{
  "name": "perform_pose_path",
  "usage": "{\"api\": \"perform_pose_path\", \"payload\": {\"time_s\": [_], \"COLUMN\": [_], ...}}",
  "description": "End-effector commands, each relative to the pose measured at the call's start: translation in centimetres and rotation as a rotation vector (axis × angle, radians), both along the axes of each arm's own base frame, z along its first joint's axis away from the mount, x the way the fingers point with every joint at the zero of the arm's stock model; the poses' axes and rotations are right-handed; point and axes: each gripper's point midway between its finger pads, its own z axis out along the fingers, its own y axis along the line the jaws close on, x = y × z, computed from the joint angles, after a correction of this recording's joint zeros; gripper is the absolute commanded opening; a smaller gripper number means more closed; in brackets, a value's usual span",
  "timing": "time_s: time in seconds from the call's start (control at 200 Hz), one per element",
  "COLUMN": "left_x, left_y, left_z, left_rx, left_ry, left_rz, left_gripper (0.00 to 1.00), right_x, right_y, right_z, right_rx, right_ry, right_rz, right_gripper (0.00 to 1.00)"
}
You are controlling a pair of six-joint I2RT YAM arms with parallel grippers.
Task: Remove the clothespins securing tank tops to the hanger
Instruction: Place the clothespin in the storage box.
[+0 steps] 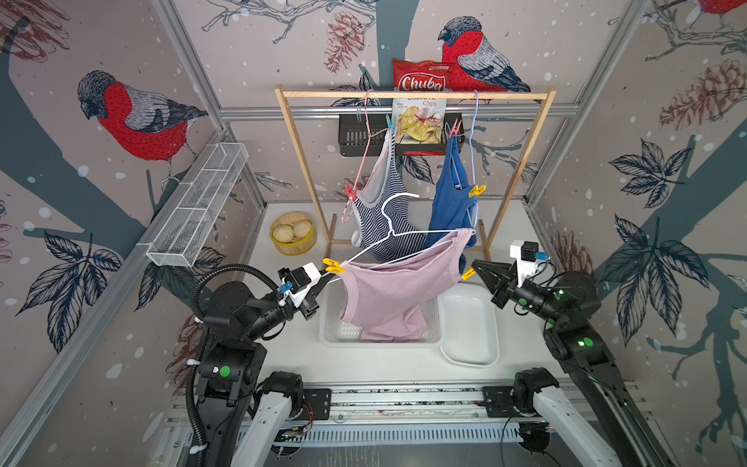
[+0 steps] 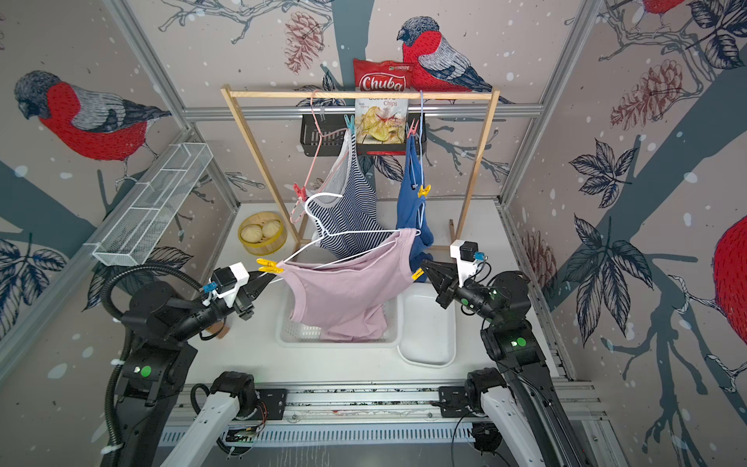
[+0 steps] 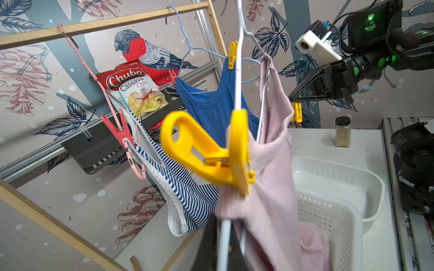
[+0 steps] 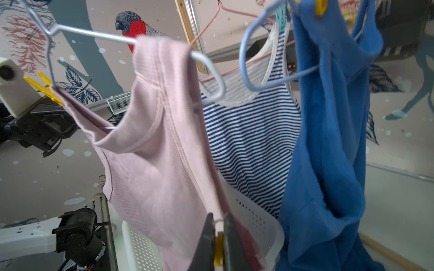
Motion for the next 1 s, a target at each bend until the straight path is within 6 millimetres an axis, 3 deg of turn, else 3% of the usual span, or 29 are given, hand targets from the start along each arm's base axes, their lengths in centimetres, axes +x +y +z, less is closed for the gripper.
{"api": "perform_pose_path", "payload": {"time_s": [0.0, 0.17, 0.3, 0.72, 0.996], "left_x": [-0.6, -0.2, 0.3, 1.8, 1.8], "left_y": [-0.1, 0.1, 0.1, 0.6, 0.5], "left_z": [2.2, 2.0, 1.8, 1.5, 1.2], "left_rx": [-0.025, -0.031, -0.03, -0.061, -0.087], "left_ry": [-0.091, -0.085, -0.065, -0.034, -0.013], "left_rz": [-0.012, 0.001, 0.008, 0.064, 0.054], "left_gripper": [0.0, 0.0, 0.0, 0.0, 0.0], "right_x": [2.4, 3.9, 4.0, 3.8, 3.8], "right_y": [-1.2, -0.8, -1.1, -4.9, -6.1], "right_z": [-1.6, -7.5, -10.7, -16.1, -20.4], "right_rx": [0.022, -0.042, -0.083, -0.038, -0.063], "right_ry": [0.075, 0.219, 0.289, 0.429, 0.512], "right_rz": [-0.195, -0.336, -0.437, -0.676, -0.753], "right_gripper": [0.0, 0.0, 0.0, 0.0, 0.0]}}
